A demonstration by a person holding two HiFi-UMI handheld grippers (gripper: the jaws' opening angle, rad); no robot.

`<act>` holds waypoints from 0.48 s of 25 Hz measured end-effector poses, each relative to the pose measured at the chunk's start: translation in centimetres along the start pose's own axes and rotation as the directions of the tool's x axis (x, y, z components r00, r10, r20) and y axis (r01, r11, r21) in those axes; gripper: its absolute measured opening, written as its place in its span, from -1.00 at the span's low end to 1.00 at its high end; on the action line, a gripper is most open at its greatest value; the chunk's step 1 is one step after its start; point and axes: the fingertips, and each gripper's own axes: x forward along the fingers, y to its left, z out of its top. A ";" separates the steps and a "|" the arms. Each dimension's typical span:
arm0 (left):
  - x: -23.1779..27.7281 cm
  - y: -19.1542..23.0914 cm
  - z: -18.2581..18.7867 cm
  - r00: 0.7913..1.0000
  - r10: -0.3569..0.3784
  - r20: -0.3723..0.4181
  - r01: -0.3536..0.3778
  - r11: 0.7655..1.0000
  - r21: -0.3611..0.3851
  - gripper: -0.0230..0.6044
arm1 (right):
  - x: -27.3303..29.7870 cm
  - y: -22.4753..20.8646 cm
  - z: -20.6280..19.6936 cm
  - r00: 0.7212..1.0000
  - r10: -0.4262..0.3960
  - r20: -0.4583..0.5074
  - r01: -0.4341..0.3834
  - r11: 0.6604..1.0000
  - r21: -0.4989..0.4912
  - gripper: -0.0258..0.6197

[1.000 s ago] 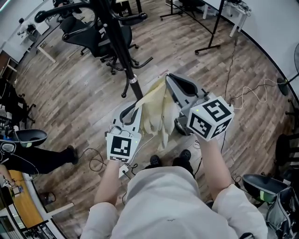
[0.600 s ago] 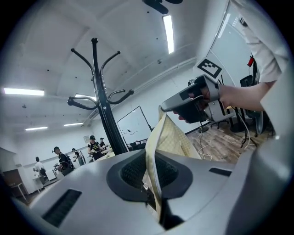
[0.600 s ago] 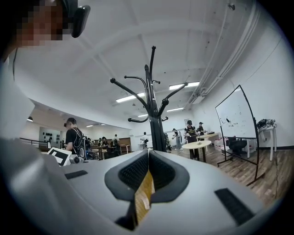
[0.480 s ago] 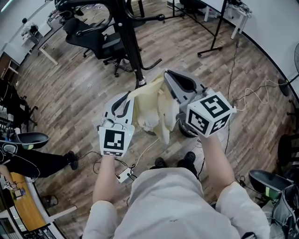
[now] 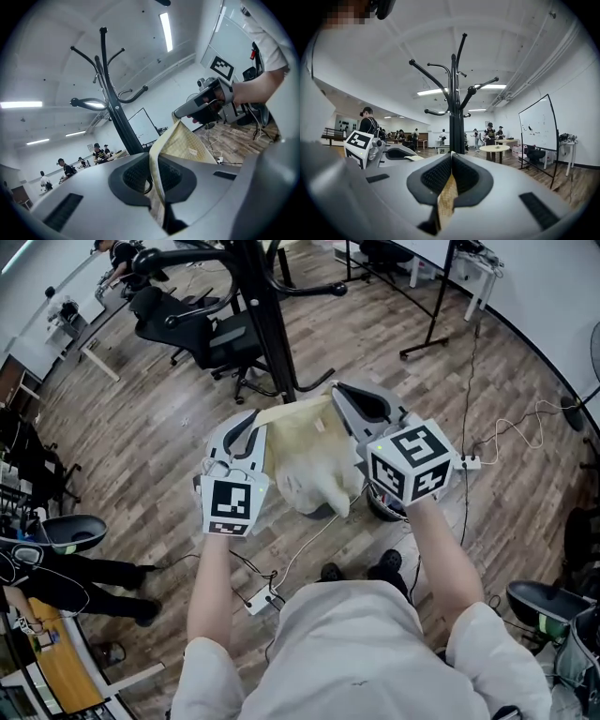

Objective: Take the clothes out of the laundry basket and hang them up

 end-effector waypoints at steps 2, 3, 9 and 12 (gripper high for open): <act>0.5 0.2 -0.4 1.000 -0.013 -0.002 0.013 1.000 0.007 -0.83 | 0.3 -0.3 -0.4 1.000 -0.008 -0.011 0.008 1.000 -0.006 -0.88; 0.7 0.4 -0.5 1.000 -0.018 -0.001 0.018 1.000 0.007 -0.83 | 0.6 -0.3 -0.5 1.000 -0.013 -0.014 0.013 1.000 -0.009 -0.88; 2.8 2.5 -2.0 1.000 -0.029 0.000 0.029 0.999 -0.016 -0.83 | 3.2 -1.1 -0.6 0.998 -0.051 -0.032 0.050 0.998 -0.031 -0.88; 3.7 3.1 -2.8 1.000 -0.030 -0.005 0.030 0.999 -0.029 -0.83 | 4.0 -1.3 -1.1 0.997 -0.064 -0.050 0.062 0.997 -0.041 -0.88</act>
